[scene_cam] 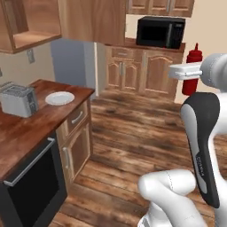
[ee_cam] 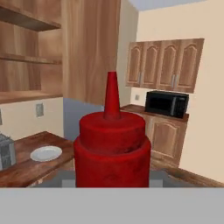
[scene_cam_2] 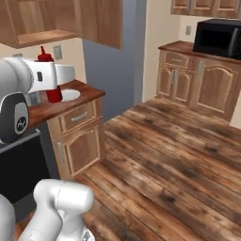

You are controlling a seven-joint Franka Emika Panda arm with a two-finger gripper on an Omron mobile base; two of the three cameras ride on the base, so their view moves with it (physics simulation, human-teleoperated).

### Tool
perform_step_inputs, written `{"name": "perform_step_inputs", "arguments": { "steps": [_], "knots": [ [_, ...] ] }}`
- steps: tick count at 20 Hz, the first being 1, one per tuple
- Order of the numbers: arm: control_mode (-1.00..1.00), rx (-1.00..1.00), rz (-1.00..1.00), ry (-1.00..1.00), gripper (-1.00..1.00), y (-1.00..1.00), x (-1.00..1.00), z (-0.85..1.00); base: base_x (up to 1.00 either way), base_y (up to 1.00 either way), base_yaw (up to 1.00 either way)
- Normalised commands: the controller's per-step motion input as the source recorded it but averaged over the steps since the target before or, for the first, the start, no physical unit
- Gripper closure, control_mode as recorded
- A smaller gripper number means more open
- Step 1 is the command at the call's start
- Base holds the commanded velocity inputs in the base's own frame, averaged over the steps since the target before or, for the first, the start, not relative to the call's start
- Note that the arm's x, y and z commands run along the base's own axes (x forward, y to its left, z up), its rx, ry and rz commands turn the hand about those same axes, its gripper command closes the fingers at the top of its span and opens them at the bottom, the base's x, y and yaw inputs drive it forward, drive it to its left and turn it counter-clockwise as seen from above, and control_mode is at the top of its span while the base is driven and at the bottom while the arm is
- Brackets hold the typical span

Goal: Move the hot dog bun to the plate on the dining table and place the condiment next to that plate. Then navigate to the fridge and take the sausage and place it on the plate as well.

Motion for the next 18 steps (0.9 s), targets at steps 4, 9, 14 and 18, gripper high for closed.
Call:
{"name": "perform_step_inputs", "arguments": {
  "steps": [4,9,14,18],
  "knots": [
    [1.0,0.0,0.0,0.0,1.0,0.0,0.0,0.0,-0.79,0.17,-0.59],
    [1.0,0.0,0.0,0.0,1.0,0.0,0.0,0.0,-0.8,0.02,-0.55],
    [1.0,0.0,0.0,0.0,1.0,0.0,0.0,0.0,-0.72,-0.09,-0.51],
    [1.0,0.0,0.0,0.0,1.0,0.0,0.0,0.0,-0.67,-0.35,-0.47]
  ]
}}
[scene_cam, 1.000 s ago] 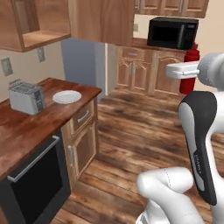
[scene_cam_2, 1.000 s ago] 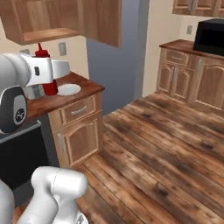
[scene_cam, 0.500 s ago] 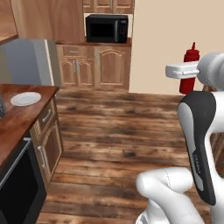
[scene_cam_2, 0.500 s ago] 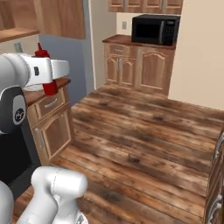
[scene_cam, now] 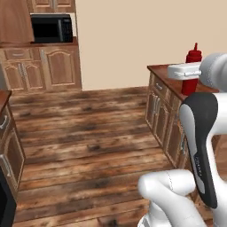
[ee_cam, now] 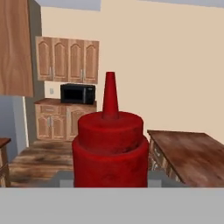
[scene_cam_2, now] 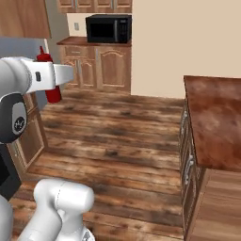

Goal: Move the hot dog bun to the plate on the dining table and place the condiment next to that plate. Then navigate to the fridge and take the sausage and place it on the plate as well.

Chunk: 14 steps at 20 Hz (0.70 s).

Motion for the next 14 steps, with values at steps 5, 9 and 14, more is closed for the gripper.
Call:
{"name": "perform_step_inputs", "arguments": {
  "steps": [5,9,14],
  "knots": [
    [1.0,0.0,0.0,0.0,1.0,0.0,0.0,0.0,-0.31,-0.74,-0.29],
    [1.0,0.0,0.0,0.0,1.0,0.0,0.0,0.0,-0.03,-1.0,-0.06],
    [1.0,0.0,0.0,0.0,1.0,0.0,0.0,0.0,0.0,-1.0,0.0]
  ]
}}
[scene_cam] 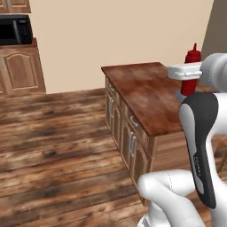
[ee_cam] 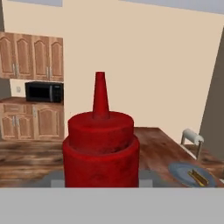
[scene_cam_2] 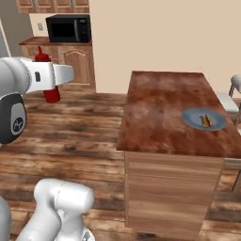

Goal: Move the hot dog bun to the plate on the dining table and place the condiment next to that plate. Then navigate to the fridge and take the sausage and place it on the plate as well.

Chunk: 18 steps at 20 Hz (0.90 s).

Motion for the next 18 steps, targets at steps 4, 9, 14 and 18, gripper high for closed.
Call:
{"name": "perform_step_inputs", "arguments": {
  "steps": [4,9,14,18],
  "knots": [
    [1.0,0.0,0.0,0.0,1.0,0.0,0.0,0.0,0.0,-1.0,0.0],
    [1.0,0.0,0.0,0.0,1.0,0.0,0.0,0.0,0.03,-1.0,0.0],
    [1.0,0.0,0.0,0.0,1.0,0.0,0.0,0.0,0.39,-0.92,0.02],
    [1.0,0.0,0.0,0.0,1.0,0.0,0.0,0.0,0.5,-0.72,0.1]
  ]
}}
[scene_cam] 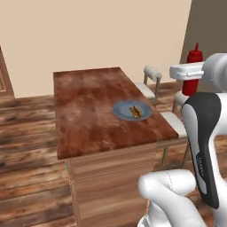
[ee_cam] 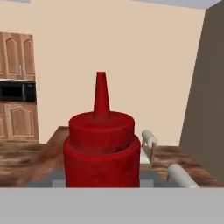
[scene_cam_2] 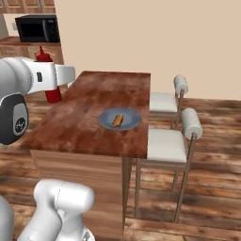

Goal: Move the hot dog bun to the plate on the dining table and place the condiment next to that plate. Then navigate to the fridge and take the sausage and place it on the plate as well.

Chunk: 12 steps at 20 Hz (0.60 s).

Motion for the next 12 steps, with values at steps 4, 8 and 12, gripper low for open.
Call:
{"name": "perform_step_inputs", "arguments": {
  "steps": [4,8,12],
  "knots": [
    [1.0,0.0,0.0,0.0,1.0,0.0,0.0,0.0,0.61,-0.53,0.2],
    [1.0,0.0,0.0,0.0,1.0,0.0,0.0,0.0,0.76,-0.22,0.29],
    [1.0,0.0,0.0,0.0,1.0,0.0,0.0,0.0,0.71,-0.16,0.31]
  ]
}}
